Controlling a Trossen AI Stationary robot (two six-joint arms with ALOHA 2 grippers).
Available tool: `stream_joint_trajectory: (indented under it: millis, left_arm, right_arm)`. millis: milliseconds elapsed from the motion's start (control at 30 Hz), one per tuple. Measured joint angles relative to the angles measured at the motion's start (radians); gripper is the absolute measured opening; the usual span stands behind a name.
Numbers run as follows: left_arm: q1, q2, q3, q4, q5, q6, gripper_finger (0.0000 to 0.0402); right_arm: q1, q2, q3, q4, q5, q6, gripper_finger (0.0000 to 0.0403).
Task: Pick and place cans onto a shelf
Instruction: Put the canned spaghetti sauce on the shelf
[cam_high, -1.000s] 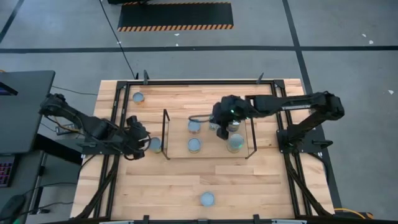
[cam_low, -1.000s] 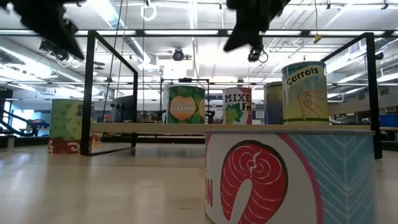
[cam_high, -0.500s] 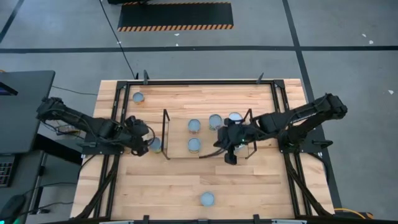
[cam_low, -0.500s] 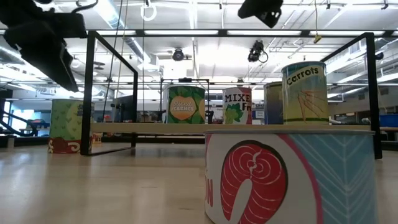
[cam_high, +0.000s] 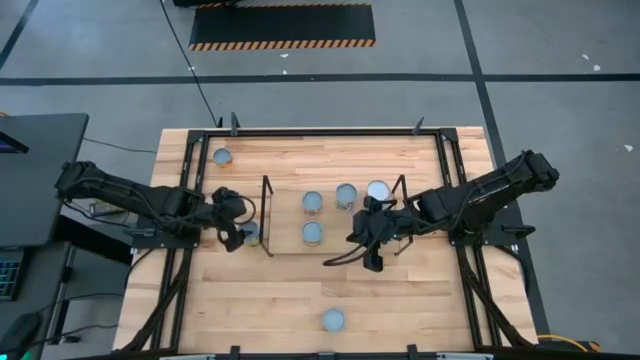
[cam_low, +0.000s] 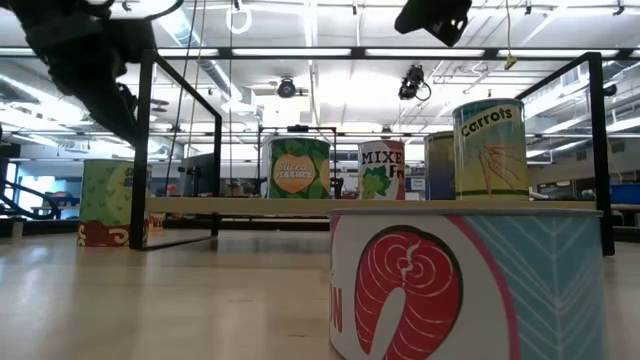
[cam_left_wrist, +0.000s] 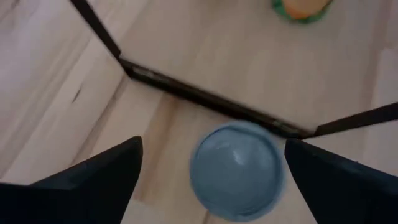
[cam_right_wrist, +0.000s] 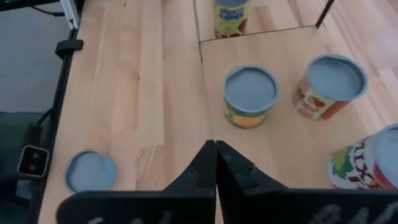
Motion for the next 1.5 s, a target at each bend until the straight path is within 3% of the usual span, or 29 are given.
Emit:
stream_joint_trajectory:
  millis: [400, 700, 933, 1267, 1500]
  left_arm:
    - [-0.045, 0.000, -0.167, 0.185, 0.012, -0.024, 0.0398]
    - [-0.076, 0.001, -0.175, 0.169, 0.030, -0.012, 0.0380]
    - [-0.076, 0.001, -0.176, 0.167, 0.026, -0.025, 0.0280]
    - [-0.076, 0.000, -0.175, 0.162, 0.000, -0.019, 0.0027]
    - [-0.076, 0.001, -0.159, 0.135, 0.024, -0.057, 0.0017]
  right_arm:
    - [0.023, 0.000, 0.000, -0.001, 0.000, 0.000, 0.0004]
    - [0.015, 0.000, 0.000, -0.008, 0.000, -0.008, 0.0006]
    - [0.013, 0.000, 0.000, -0.008, 0.000, -0.007, 0.0007]
    - [0.013, 0.000, 0.000, -0.008, 0.000, -0.004, 0.0007]
    - [0.014, 0.000, 0.000, -0.008, 0.000, -0.003, 0.0007]
